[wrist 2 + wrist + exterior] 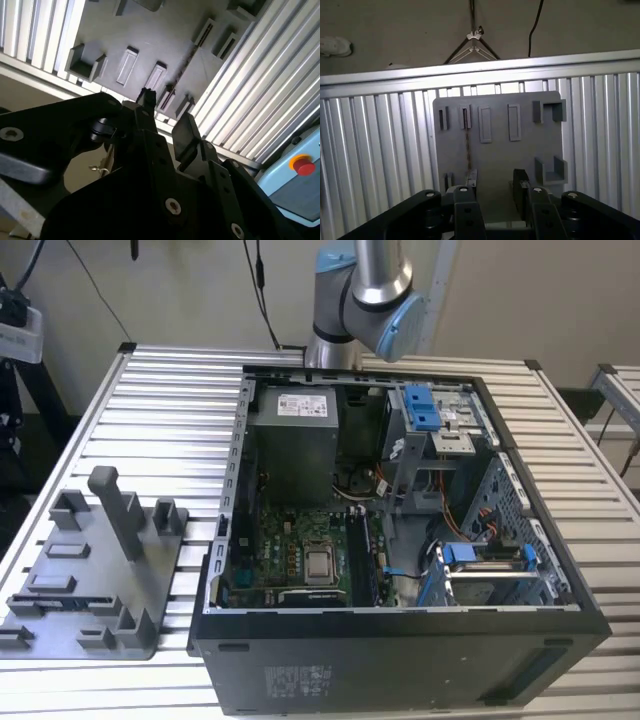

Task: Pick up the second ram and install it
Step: 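Pick up the second ram and move it above second insertion slot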

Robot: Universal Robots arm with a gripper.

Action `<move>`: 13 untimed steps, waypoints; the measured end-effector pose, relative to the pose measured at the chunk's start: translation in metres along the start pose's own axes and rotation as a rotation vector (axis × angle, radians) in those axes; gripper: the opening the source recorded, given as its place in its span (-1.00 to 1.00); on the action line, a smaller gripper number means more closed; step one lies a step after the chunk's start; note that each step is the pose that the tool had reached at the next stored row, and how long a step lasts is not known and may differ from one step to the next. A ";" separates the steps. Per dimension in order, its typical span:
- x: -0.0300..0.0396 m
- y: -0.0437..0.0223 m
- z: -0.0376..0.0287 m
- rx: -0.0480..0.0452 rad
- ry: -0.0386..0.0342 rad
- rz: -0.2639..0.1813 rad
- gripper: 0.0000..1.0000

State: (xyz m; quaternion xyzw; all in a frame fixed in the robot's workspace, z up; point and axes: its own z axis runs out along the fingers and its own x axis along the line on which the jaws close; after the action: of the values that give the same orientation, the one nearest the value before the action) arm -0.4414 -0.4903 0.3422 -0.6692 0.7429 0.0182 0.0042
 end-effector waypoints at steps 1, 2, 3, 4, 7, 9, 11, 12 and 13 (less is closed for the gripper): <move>0.0001 0.0000 0.0008 0.0000 0.0000 -0.005 -0.16; 0.0001 0.0001 0.0019 0.0001 0.0000 -0.013 -0.16; 0.0002 0.0001 0.0029 0.0006 0.0002 -0.022 -0.16; 0.0002 0.0001 0.0037 0.0016 0.0003 -0.032 -0.16; 0.0006 0.0002 0.0087 0.0017 0.0004 -0.041 -0.16; 0.0008 0.0001 0.0125 0.0018 0.0003 -0.041 -0.16; 0.0011 0.0000 0.0161 0.0017 0.0004 -0.041 -0.16; 0.0012 -0.0001 0.0178 0.0016 0.0005 -0.041 -0.16; 0.0014 -0.0001 0.0197 0.0017 0.0004 -0.041 -0.16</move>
State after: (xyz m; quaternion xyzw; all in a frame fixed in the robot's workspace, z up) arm -0.4418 -0.4910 0.3225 -0.6843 0.7290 0.0174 0.0050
